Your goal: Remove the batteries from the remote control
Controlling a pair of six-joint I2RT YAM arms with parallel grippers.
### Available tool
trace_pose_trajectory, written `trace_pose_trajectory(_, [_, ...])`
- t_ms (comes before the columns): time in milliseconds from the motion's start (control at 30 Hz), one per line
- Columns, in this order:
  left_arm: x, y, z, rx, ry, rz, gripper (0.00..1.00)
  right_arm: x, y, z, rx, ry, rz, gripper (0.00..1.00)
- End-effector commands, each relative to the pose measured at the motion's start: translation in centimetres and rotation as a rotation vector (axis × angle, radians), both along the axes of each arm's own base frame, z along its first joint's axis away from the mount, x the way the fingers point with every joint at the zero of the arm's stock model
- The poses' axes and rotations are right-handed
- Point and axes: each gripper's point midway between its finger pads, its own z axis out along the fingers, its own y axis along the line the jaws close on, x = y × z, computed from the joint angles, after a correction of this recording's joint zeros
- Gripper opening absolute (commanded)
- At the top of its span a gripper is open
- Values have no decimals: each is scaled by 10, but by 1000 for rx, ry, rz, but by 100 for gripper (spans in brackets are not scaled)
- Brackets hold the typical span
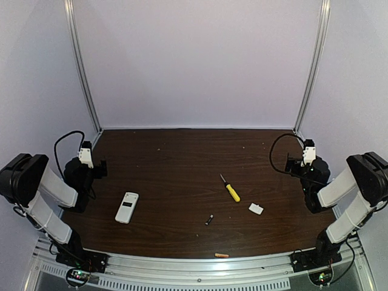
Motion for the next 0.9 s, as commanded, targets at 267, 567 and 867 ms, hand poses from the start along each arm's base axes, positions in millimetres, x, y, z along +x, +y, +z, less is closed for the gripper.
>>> trace_pose_trajectory(267, [4, -1, 10, -11, -38, -8, 98, 2, 1, -2, -6, 13, 9, 100])
trace_pose_trajectory(567, [4, -1, 10, -11, -39, -8, 97, 3, 1, -3, -5, 16, 9, 100])
trace_pose_trajectory(867, [4, -1, 10, -11, -40, -8, 97, 9, -8, -5, 30, 35, -4, 100])
